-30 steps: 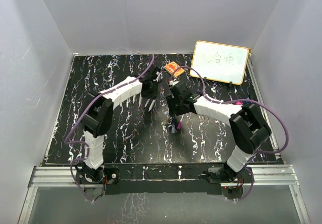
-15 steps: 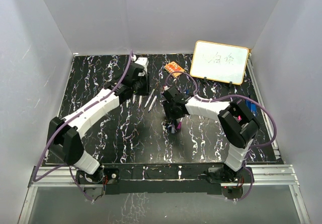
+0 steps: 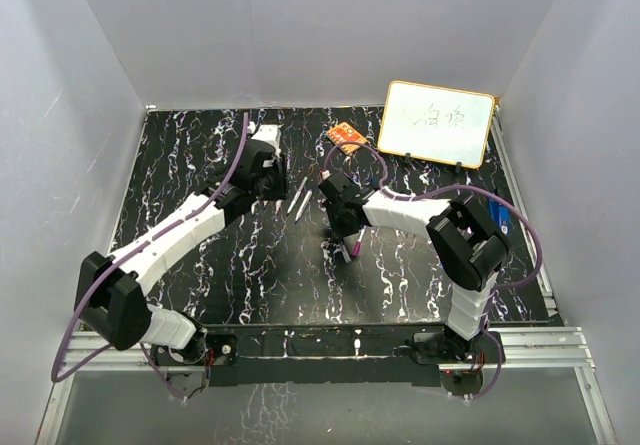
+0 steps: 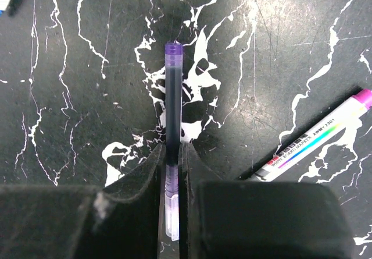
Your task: Open the pen caps
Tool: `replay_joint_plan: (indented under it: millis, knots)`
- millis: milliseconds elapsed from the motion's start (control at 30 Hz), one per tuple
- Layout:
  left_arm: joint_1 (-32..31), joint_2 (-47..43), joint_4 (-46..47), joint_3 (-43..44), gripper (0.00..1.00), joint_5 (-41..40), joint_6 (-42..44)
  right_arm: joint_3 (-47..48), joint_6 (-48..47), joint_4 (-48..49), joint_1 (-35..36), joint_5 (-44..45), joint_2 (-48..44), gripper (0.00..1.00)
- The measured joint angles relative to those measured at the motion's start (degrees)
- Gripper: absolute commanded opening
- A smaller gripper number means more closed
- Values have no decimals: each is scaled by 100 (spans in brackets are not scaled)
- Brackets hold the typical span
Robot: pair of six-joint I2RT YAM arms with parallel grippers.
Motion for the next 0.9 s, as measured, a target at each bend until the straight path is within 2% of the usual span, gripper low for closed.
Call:
replay_joint_plan:
  millis: [67, 233, 367, 567, 733, 900]
  knots:
    - [0, -173, 72, -146, 42, -70, -35, 37, -4, 13, 0, 9, 28, 0]
    - [20, -654, 411, -496, 43, -42, -144, 42, -33, 181, 0, 28, 11, 0]
    - [52, -765, 970, -780, 44, 450, -319, -133, -94, 595, 0, 13, -424, 0]
    - [52, -732, 2061, -1617, 45, 1438, -664, -562, -240, 1360, 0, -24, -1692, 0]
    - [52, -566, 2889, -1801, 46, 2017, -938, -916, -358, 1873, 0, -111, -2317, 0]
    - [52, -396, 3580, -1812, 47, 2400, -1110, -1207, -457, 2022, 0, -256, -2559, 0]
